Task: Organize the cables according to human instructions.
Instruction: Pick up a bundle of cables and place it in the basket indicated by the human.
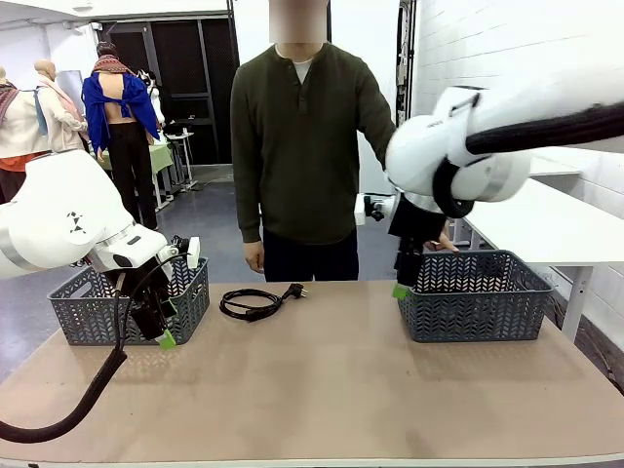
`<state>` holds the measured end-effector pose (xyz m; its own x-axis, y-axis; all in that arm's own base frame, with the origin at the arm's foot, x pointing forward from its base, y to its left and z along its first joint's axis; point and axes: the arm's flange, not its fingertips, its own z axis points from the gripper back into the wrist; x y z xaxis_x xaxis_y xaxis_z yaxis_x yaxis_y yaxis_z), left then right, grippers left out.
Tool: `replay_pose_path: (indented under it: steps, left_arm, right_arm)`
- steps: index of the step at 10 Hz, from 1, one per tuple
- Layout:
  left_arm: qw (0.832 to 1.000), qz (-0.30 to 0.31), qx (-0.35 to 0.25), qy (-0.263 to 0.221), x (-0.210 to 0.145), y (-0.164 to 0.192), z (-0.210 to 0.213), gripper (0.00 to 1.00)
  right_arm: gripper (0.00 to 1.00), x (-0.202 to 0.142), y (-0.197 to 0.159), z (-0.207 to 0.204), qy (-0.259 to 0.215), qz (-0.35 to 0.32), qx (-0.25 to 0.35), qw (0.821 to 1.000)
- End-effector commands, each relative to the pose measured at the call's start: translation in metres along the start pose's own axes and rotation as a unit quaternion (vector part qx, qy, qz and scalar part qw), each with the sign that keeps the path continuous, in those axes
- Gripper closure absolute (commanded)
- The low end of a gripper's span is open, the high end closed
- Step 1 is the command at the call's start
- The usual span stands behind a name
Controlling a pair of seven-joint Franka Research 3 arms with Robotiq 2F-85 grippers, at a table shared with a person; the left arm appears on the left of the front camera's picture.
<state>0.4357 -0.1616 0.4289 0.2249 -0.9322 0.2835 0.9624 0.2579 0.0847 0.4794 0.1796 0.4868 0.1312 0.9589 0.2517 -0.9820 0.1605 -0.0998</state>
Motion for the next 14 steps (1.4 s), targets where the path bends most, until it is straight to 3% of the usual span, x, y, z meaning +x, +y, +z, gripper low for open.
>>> replay_pose_path:
  steps: [1,5,8,10,14]
  left_arm:
    - [1.000,0.000,0.001,0.004,0.001,0.000,0.002,0.00]
    - [1.000,0.000,0.001,0.004,0.001,0.000,0.002,0.00]
    - [1.000,0.000,0.001,0.004,0.001,0.000,0.002,0.00]
    - [1.000,0.000,0.001,0.004,0.001,0.000,0.002,0.00]
    - [1.000,0.000,0.001,0.004,0.001,0.000,0.002,0.00]
  right_arm:
    - [0.00,0.033,-0.038,-0.009,0.046,0.112,0.030,0.992]
    - [0.00,0.110,-0.066,-0.051,0.114,0.287,0.056,0.950]
    - [0.00,0.133,-0.073,-0.071,0.106,0.293,0.028,0.950]
    - [0.00,0.133,-0.068,-0.074,0.114,0.269,0.022,0.956]
    - [0.00,0.136,-0.069,-0.072,0.104,0.295,0.039,0.949]
